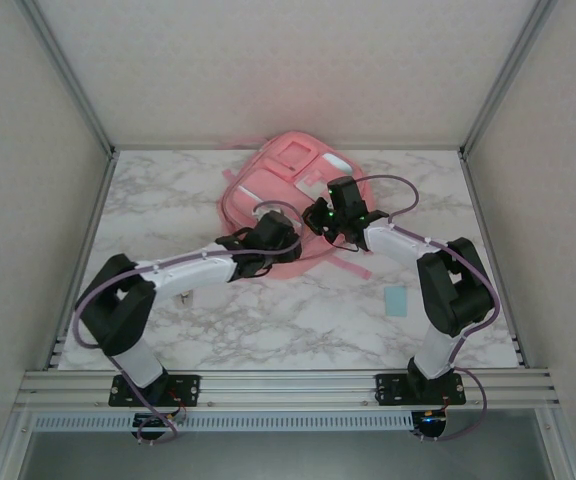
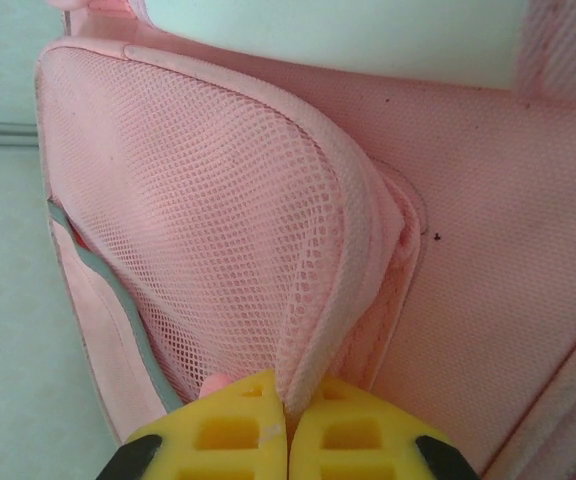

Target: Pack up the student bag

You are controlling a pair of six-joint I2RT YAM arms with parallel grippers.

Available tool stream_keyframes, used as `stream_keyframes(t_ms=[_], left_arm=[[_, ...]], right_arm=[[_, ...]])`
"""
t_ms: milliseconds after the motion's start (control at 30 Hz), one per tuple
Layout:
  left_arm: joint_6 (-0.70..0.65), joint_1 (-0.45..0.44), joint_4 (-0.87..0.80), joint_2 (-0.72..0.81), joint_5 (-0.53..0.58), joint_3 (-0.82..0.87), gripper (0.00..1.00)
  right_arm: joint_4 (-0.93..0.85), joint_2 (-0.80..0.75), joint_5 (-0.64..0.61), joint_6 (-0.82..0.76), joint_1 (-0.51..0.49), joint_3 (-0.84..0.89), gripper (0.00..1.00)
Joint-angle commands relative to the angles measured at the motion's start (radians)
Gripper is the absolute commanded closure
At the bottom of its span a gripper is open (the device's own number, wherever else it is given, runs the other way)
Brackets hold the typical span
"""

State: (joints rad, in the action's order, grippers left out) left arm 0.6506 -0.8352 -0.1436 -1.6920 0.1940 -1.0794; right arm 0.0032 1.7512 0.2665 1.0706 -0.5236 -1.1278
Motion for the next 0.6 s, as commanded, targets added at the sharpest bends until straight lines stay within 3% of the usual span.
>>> stream_keyframes(t_ms=[0,433,533,567], left_arm=[[0.019,-0.011,0.069,-0.045,0.058,-0.061,0.38],[0.115,-0.011,0.086,-0.174,0.145,-0.186,0.29],[0.128,-0.006,0.069,-0.191,0.171,-0.184,0.35],[0.132,-0.003,0.071,-0.189,0.176,-0.175,0.44]], right_arm=[[0.054,0.0,0.135,0.012,-0.025,-0.041,1.0],[0.091,0.006,0.185,0.039,-0.023,-0.008,1.0],[0.094,0.001,0.2,0.036,-0.02,-0.007,1.0],[0.094,-0.002,0.203,0.032,-0.018,-0.006,1.0]])
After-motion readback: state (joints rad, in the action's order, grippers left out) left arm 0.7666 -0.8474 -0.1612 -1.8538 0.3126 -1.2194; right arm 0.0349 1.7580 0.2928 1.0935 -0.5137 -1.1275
